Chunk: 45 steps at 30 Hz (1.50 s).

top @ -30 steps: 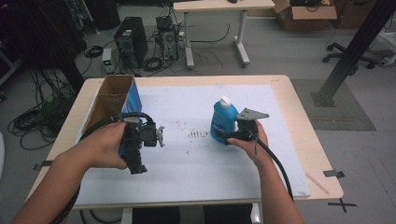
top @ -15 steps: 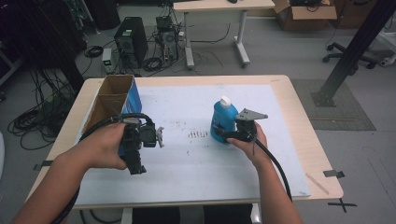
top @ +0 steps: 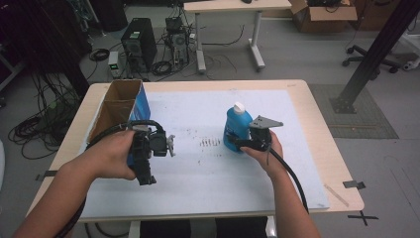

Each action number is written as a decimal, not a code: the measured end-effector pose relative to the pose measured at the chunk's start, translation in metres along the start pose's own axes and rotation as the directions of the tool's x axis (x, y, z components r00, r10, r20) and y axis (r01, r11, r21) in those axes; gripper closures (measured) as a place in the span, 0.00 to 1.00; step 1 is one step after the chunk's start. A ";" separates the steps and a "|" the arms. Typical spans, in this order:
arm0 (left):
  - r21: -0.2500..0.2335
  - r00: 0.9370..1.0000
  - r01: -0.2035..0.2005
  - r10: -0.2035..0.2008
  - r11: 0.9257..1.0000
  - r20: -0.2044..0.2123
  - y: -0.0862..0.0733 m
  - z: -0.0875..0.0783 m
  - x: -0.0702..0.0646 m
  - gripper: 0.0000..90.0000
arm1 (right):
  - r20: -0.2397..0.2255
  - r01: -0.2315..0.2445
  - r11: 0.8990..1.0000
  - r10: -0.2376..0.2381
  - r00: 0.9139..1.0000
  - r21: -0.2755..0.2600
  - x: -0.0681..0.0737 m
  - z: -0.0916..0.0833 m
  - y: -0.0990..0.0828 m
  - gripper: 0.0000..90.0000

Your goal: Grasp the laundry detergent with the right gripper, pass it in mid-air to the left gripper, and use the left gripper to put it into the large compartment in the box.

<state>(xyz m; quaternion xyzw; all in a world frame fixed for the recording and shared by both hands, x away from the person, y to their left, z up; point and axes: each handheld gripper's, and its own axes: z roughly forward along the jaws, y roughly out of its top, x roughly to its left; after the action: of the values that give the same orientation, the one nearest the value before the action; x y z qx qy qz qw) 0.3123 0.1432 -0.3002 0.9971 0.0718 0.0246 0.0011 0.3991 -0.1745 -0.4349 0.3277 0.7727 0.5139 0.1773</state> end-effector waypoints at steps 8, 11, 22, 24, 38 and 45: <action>0.002 1.000 0.000 0.000 1.000 0.002 0.001 0.001 0.001 0.00 | -0.014 0.027 1.000 -0.027 1.000 0.004 0.001 0.002 -0.002 0.44; -0.001 1.000 -0.002 0.002 1.000 0.001 0.002 0.001 0.001 0.00 | -0.016 0.032 0.999 -0.032 0.999 0.006 0.001 0.002 -0.003 0.46; -0.002 1.000 -0.010 0.010 1.000 -0.001 0.007 -0.001 0.002 0.00 | -0.036 0.058 0.998 -0.058 0.998 0.016 0.000 0.000 -0.001 0.49; -0.001 1.000 -0.011 0.011 1.000 -0.001 0.009 -0.001 0.003 0.00 | -0.045 0.058 0.998 -0.057 0.997 0.007 0.000 -0.002 0.001 0.49; -0.003 0.999 -0.030 0.030 1.000 -0.026 0.022 -0.017 0.006 0.00 | -0.147 0.147 0.989 -0.150 0.978 -0.032 0.011 -0.039 0.039 0.50; -0.013 0.999 -0.035 0.034 0.999 -0.035 0.024 -0.027 0.006 0.00 | -0.231 0.215 0.975 -0.222 0.947 -0.055 0.030 -0.059 0.065 0.50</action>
<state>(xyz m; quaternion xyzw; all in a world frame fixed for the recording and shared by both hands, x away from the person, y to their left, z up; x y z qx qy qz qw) 0.3202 0.1199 -0.2731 0.9976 0.0544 0.0425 0.0061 0.3629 -0.1774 -0.3492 0.1743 0.8122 0.5376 0.1448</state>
